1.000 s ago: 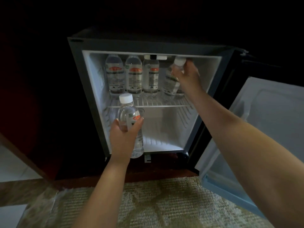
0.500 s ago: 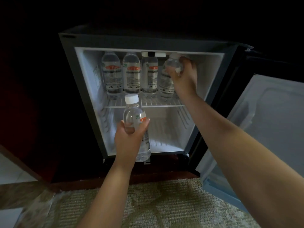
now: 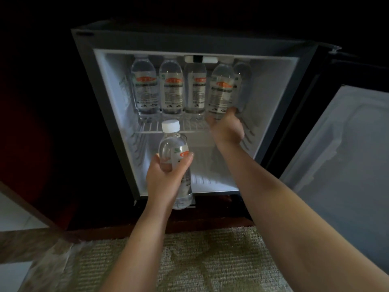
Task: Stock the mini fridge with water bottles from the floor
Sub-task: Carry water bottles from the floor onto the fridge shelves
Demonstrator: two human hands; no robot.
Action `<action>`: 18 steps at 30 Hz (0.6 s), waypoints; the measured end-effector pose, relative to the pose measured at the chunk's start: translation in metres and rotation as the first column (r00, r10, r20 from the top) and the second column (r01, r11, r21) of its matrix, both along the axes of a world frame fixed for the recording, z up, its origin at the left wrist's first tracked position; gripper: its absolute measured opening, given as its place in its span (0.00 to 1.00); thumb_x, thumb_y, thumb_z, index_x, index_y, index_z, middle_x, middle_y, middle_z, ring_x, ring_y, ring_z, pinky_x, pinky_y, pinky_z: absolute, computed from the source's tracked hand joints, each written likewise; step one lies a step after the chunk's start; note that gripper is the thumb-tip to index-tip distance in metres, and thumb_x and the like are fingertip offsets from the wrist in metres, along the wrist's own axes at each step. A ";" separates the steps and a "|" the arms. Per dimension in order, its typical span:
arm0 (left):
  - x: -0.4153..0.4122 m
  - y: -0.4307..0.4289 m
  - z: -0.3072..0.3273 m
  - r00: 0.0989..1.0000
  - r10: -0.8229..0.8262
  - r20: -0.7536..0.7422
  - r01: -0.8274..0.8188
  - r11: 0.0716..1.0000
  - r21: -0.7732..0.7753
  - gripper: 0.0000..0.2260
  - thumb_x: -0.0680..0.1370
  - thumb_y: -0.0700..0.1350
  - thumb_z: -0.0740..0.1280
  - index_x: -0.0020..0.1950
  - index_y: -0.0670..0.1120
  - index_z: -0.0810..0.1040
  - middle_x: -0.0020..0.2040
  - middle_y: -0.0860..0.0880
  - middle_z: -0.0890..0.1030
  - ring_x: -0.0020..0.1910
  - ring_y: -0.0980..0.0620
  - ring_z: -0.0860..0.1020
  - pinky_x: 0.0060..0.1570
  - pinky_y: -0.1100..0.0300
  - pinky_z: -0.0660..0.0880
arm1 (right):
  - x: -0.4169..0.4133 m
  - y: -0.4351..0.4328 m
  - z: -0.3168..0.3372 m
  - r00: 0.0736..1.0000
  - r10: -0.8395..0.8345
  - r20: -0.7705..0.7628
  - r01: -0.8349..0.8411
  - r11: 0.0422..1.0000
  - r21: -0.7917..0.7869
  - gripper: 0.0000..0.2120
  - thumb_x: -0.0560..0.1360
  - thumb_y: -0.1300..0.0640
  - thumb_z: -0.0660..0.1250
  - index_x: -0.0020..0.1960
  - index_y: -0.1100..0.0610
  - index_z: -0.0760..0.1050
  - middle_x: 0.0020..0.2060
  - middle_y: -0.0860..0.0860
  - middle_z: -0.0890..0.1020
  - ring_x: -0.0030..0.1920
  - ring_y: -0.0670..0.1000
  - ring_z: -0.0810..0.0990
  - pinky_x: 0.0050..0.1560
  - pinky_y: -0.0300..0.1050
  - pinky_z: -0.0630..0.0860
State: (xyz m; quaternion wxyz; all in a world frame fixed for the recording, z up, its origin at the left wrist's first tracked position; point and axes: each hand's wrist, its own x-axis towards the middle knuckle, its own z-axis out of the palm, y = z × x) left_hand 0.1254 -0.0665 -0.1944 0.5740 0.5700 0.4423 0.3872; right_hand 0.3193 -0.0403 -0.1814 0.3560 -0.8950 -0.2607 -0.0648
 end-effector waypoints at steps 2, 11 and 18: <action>0.000 0.000 0.000 1.000 -0.013 0.010 0.013 1.000 -0.007 0.17 0.70 0.53 0.74 0.53 0.48 0.77 0.44 0.55 0.80 0.41 0.62 0.78 0.37 0.66 0.70 | 0.001 0.004 0.000 0.999 -0.010 0.033 0.012 0.998 -0.063 0.29 0.76 0.40 0.63 0.65 0.62 0.65 0.56 0.59 0.80 0.56 0.60 0.78 0.45 0.47 0.69; 0.003 0.003 -0.006 1.000 -0.021 -0.012 0.022 0.999 0.040 0.17 0.68 0.54 0.74 0.51 0.46 0.77 0.42 0.51 0.81 0.42 0.56 0.80 0.41 0.62 0.72 | 0.009 0.017 0.024 1.000 0.026 -0.013 -0.028 0.977 -0.213 0.24 0.76 0.40 0.63 0.62 0.58 0.71 0.56 0.55 0.80 0.56 0.58 0.79 0.43 0.45 0.66; 0.001 0.003 -0.004 0.999 -0.042 -0.012 0.043 0.996 0.073 0.20 0.66 0.57 0.75 0.48 0.45 0.78 0.37 0.52 0.81 0.39 0.55 0.81 0.41 0.62 0.73 | 0.010 0.013 0.028 0.999 0.040 -0.022 -0.045 0.934 -0.354 0.26 0.77 0.38 0.59 0.61 0.58 0.75 0.58 0.56 0.79 0.57 0.58 0.78 0.44 0.45 0.67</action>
